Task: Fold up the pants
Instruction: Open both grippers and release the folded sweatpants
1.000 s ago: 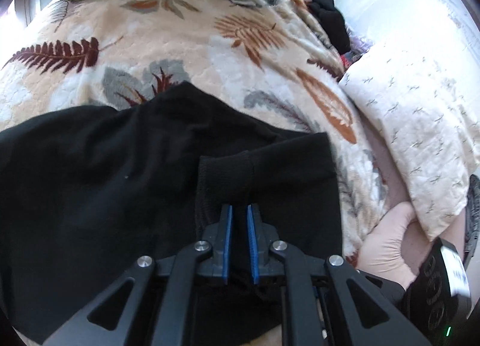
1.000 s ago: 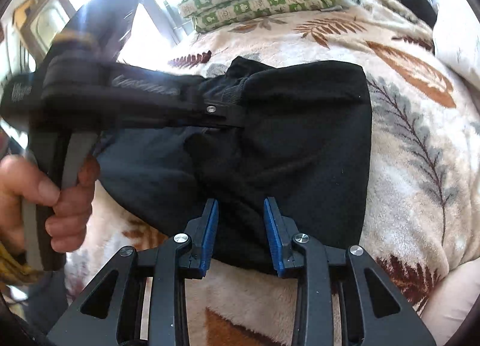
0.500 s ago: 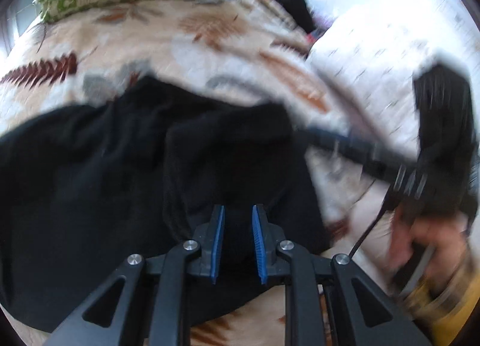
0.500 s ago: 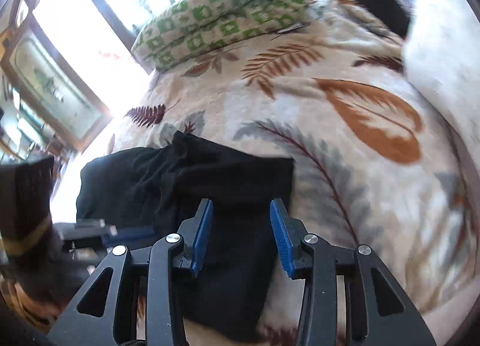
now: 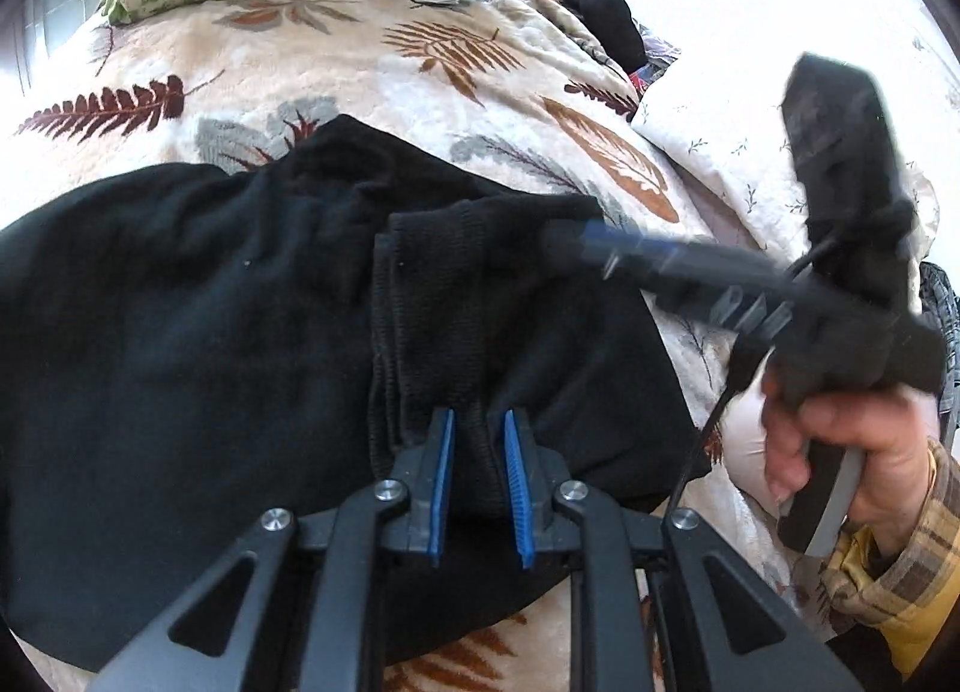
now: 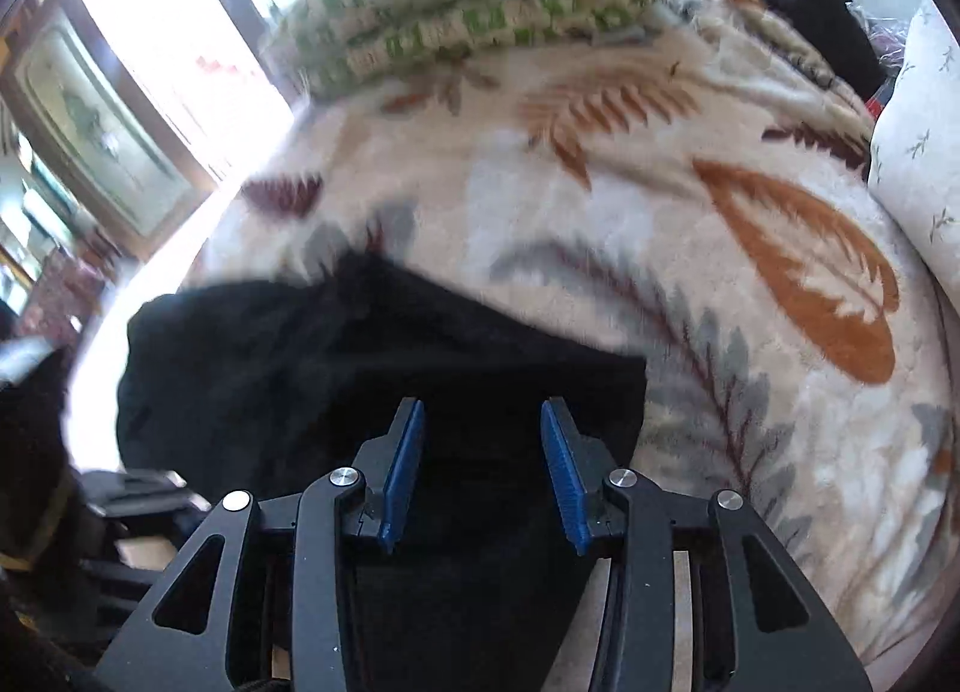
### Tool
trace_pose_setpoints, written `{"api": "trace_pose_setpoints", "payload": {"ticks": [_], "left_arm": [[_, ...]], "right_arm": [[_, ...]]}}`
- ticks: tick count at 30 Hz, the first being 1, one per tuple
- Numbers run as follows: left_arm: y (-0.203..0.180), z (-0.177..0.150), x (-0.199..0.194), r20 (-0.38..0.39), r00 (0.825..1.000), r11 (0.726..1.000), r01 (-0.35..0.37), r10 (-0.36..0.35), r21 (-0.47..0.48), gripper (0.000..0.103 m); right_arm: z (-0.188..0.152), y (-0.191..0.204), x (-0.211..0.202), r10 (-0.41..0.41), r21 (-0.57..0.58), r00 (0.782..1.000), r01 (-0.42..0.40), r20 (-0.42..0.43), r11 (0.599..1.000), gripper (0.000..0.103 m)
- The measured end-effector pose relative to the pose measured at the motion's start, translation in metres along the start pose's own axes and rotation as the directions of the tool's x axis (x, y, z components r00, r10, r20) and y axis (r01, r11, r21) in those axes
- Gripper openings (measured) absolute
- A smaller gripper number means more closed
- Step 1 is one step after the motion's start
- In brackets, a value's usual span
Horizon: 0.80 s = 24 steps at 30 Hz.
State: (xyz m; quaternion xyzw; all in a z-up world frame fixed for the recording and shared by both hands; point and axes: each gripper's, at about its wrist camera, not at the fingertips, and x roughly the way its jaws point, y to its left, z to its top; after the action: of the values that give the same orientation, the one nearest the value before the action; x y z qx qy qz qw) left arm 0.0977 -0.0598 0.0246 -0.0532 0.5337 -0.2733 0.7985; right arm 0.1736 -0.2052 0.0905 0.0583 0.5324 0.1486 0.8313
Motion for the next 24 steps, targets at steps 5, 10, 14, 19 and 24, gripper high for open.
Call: {"api": "trace_pose_setpoints", "payload": {"ticks": [5, 10, 14, 19, 24], "left_arm": [[-0.013, -0.001, -0.013, 0.023, 0.999, 0.999, -0.04, 0.039, 0.03, 0.04], [-0.021, -0.005, -0.043, 0.106, 0.99, 0.994, -0.095, 0.089, 0.05, 0.079], [-0.02, -0.007, -0.061, 0.13, 0.983, 0.989, -0.138, 0.129, 0.058, 0.081], [-0.013, -0.011, -0.079, 0.165, 0.965, 0.974, -0.218, 0.205, 0.066, 0.099], [0.018, -0.013, -0.09, 0.149, 0.953, 0.963, -0.268, 0.262, 0.021, 0.102]], "right_arm": [[-0.01, 0.01, -0.009, -0.02, -0.038, 1.0, 0.02, -0.004, 0.999, 0.047], [-0.024, 0.015, -0.045, -0.035, -0.025, 0.997, 0.037, 0.071, 0.999, 0.061], [-0.04, 0.022, -0.065, -0.04, -0.013, 0.995, 0.041, 0.094, 0.999, 0.07], [-0.059, 0.037, -0.076, -0.048, -0.015, 0.994, 0.05, 0.102, 0.999, 0.075], [-0.064, 0.073, -0.079, 0.009, -0.063, 0.995, -0.002, 0.103, 0.998, 0.075]]}}
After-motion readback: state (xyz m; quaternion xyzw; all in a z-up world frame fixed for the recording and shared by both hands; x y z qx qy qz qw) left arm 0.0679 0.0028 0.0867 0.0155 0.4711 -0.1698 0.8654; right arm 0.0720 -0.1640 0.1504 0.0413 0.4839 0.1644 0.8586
